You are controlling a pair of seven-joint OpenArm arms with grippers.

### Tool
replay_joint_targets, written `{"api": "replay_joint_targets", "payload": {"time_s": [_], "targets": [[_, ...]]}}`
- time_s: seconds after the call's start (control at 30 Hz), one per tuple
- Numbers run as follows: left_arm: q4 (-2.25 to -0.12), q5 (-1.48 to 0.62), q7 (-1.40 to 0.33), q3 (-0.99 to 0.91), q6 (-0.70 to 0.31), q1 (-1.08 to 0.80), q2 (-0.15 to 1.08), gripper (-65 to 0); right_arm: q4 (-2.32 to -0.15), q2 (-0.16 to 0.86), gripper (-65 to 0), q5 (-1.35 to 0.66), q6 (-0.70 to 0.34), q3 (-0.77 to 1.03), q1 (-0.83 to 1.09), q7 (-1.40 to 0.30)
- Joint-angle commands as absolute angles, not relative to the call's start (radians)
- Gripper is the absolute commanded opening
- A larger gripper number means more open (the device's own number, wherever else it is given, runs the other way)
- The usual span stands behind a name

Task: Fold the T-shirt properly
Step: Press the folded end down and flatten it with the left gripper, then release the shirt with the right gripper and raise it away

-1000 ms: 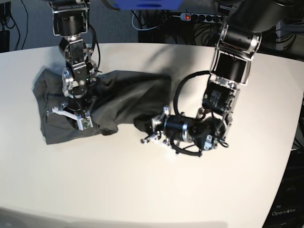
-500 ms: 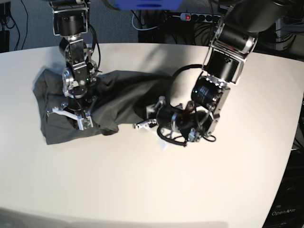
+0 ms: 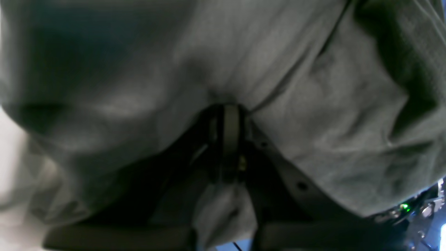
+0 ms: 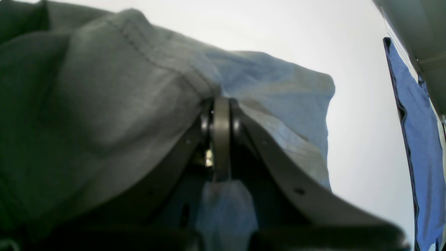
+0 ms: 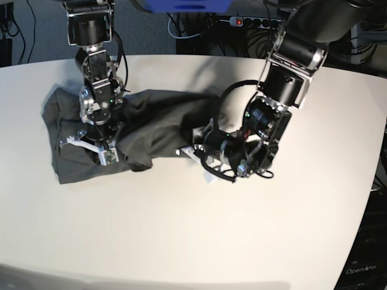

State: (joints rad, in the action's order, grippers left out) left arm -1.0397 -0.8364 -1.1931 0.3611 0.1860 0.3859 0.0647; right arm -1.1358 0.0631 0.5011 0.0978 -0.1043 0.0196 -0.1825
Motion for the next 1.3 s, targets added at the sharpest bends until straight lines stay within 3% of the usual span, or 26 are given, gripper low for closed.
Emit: {"api": "replay_joint_targets", "payload": {"time_s": [0.0, 0.3, 0.83, 1.07, 1.27], "targets": [[-1.040, -0.734, -1.176, 0.360, 0.205, 0.398, 0.090, -63.1, -1.067, 0.067, -64.9, 0.556, 0.010, -0.102, 0.081, -0.381], [-1.050, -0.746, -1.176, 0.360, 0.202, 0.381, 0.228, -63.1, -1.070, 0.073, -64.9, 0.556, 0.010, -0.097, 0.079, -0.383], [-1.050, -0.739, -1.175, 0.364, 0.202, 0.380, 0.231, -63.1, -1.081, 0.117, -64.9, 0.556, 0.012, -0.030, 0.073, -0.384], [-1.050, -0.739, -1.175, 0.363, 0.202, 0.380, 0.231, -63.1, -1.219, 0.150, -64.9, 0.556, -0.005, 0.050, 0.082, -0.406], [-1.050, -0.743, -1.175, 0.363, 0.202, 0.380, 0.231, -63.1, -1.425, 0.157, -64.9, 0.556, -0.114, 0.107, 0.122, -0.458]]}}
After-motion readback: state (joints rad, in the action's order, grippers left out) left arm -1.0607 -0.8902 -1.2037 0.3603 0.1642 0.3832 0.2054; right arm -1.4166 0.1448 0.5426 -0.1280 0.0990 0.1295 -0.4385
